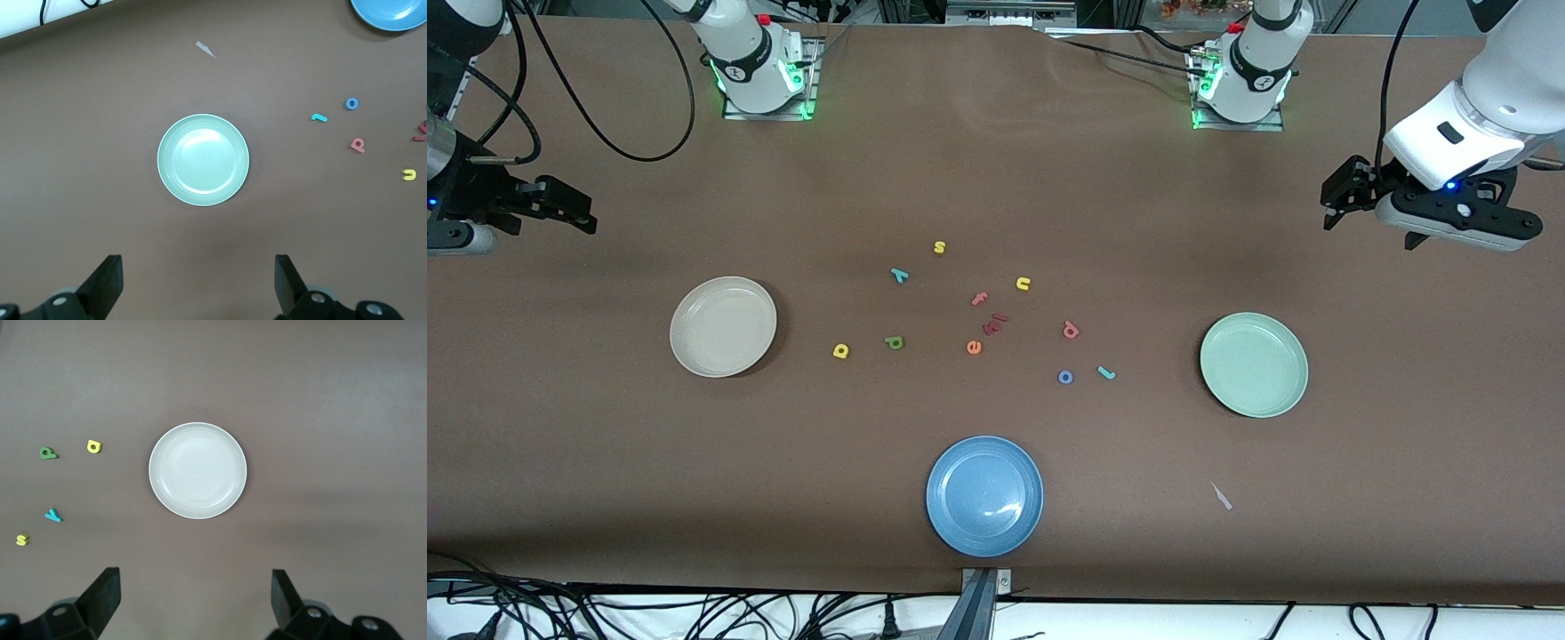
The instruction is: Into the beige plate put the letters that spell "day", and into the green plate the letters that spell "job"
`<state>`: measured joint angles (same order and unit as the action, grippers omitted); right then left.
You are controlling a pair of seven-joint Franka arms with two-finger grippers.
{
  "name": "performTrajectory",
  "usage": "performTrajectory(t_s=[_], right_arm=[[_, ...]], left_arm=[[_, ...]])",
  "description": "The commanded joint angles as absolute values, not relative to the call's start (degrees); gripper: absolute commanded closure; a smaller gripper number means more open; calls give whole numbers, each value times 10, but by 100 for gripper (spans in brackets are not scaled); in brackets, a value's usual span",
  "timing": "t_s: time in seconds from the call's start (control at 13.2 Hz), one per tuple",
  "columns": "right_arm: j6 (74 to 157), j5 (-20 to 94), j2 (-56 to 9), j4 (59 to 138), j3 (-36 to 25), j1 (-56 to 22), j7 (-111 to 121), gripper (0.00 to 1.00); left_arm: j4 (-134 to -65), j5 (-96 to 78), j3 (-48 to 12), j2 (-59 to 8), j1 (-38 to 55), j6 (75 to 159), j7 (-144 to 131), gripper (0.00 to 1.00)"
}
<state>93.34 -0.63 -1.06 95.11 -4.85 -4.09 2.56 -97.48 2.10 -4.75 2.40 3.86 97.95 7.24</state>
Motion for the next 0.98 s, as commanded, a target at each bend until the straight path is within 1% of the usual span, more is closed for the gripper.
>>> performTrajectory(t_s=[0.0, 0.68, 0.91], right_arm=[[932, -8, -11, 947, -45, -37, 25, 0], [932, -8, -11, 947, -45, -37, 26, 0], [932, -8, -11, 947, -45, -37, 26, 0]], left_arm=[[-955, 9, -47, 15, 39, 966, 83, 0], [-955, 10, -47, 14, 39, 965, 83, 0], [-939, 11, -46, 0, 33, 964, 81, 0]])
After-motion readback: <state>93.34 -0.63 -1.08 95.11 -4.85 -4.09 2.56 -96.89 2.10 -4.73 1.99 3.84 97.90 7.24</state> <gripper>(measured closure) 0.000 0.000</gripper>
